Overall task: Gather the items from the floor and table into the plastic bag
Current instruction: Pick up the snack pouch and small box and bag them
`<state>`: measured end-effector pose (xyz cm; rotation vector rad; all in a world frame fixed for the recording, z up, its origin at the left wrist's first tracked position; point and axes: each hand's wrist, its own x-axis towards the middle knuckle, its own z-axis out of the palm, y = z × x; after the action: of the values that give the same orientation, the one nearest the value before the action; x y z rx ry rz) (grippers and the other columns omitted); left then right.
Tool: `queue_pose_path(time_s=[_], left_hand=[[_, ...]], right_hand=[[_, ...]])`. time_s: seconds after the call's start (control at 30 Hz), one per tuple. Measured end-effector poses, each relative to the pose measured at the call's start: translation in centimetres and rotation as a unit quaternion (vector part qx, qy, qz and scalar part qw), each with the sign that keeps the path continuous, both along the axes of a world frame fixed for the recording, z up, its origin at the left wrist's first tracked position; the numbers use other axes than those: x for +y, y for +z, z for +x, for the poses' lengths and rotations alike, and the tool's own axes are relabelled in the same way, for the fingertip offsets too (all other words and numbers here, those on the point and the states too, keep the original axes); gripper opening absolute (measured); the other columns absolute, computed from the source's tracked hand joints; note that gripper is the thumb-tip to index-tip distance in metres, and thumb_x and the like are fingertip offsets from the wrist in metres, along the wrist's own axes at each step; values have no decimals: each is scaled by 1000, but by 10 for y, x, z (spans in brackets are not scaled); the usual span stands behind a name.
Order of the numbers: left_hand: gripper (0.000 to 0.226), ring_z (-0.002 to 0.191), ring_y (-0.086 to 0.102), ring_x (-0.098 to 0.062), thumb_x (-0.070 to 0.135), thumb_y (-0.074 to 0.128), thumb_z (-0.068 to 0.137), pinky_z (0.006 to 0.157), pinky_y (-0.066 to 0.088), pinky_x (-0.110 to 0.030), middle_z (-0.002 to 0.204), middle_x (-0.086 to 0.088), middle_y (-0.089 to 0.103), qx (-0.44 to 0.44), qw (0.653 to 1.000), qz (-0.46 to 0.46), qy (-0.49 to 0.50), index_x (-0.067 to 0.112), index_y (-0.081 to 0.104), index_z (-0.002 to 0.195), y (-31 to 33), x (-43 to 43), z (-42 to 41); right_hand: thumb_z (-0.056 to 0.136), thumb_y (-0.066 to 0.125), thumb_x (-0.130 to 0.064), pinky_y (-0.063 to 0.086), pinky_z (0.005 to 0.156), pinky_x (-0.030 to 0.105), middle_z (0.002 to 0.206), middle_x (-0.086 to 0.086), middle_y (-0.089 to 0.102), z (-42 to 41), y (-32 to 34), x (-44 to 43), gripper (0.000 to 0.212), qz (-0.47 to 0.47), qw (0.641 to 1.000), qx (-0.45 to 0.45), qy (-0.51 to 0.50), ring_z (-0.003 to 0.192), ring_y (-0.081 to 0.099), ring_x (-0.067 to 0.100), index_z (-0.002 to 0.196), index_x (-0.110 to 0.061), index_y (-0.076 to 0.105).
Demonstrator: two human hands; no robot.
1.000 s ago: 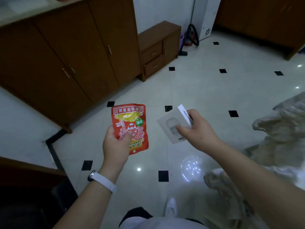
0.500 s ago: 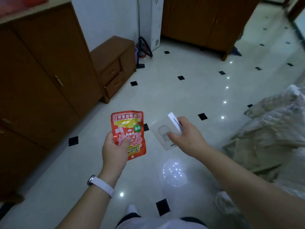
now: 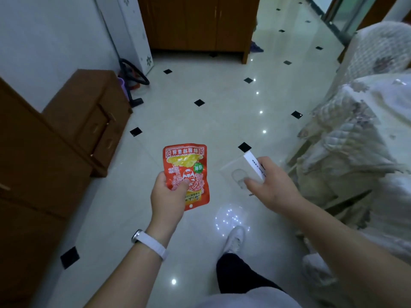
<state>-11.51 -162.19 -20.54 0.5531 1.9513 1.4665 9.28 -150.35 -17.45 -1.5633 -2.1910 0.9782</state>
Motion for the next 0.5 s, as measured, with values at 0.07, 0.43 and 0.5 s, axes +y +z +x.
queue_pose_path(time_s=[0.07,0.43,0.5], left_hand=[[19,88,70,-9,27,68,91,64,56,-26,100,13,69,10,1000,-13,-14,36,57,104,2,32,-4],[22,89,70,-9,23,68,92,64,56,-25,101,11,70,86,994,0,-65,33,58,108,53,251,0],[20,86,69,-5,21,68,91,62,55,-22,98,13,69,105,989,-5,-104,33,58,102,54,285,15]], right_hand=[[79,63,-40,55,71,42,84,-1,63,-5,-7,30,27,-16,1000,23,-15,75,64,20,93,-24,47],[84,65,-33,52,65,33,83,-10,61,11,22,241,23,-22,993,107,-53,73,62,10,98,-27,48],[84,65,-33,49,62,30,83,-12,59,27,28,269,24,-10,990,113,-80,70,59,4,100,-28,48]])
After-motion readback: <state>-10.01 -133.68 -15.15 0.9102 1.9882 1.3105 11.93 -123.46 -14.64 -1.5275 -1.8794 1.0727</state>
